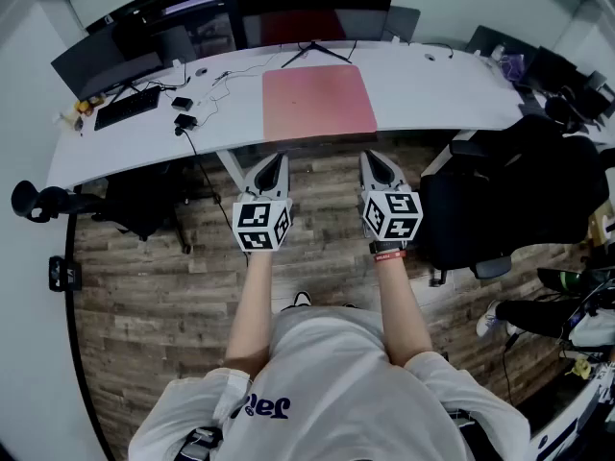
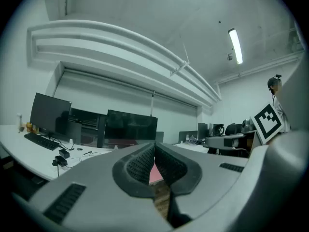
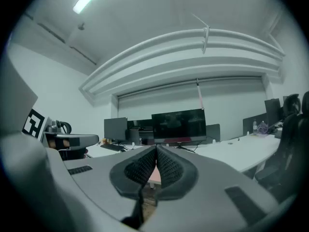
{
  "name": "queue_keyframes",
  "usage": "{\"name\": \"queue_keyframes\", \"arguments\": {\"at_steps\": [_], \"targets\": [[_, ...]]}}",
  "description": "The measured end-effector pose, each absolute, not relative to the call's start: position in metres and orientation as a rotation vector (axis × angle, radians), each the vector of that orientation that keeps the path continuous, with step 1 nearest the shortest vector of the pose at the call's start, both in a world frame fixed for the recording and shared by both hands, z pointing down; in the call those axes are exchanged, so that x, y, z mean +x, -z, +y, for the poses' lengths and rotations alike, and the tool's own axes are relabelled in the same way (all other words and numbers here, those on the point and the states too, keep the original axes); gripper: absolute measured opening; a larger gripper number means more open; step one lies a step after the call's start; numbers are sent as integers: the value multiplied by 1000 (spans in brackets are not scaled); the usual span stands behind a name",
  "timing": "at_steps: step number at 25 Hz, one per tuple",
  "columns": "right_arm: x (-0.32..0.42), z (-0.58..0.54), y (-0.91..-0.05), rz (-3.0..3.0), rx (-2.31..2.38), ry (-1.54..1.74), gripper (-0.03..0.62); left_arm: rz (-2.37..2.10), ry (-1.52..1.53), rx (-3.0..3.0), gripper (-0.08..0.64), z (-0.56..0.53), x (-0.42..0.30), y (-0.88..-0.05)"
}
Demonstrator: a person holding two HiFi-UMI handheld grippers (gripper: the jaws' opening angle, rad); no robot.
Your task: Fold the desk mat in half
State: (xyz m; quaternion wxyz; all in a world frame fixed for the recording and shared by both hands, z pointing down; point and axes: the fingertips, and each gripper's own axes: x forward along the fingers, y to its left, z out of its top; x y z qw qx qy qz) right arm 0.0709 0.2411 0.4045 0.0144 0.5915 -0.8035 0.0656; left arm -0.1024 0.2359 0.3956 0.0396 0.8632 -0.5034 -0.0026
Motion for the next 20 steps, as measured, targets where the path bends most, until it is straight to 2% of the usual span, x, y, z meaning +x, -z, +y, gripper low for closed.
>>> {"name": "queue_keyframes", "arguments": {"at_steps": [11, 20], "targets": [[12, 239, -422, -2497, 1849, -289, 14, -1473, -21, 2660, 20, 234, -152, -412], [-11, 233, -441, -2493, 1814, -351, 14, -1365, 12, 2654, 20, 233, -157, -434]]}}
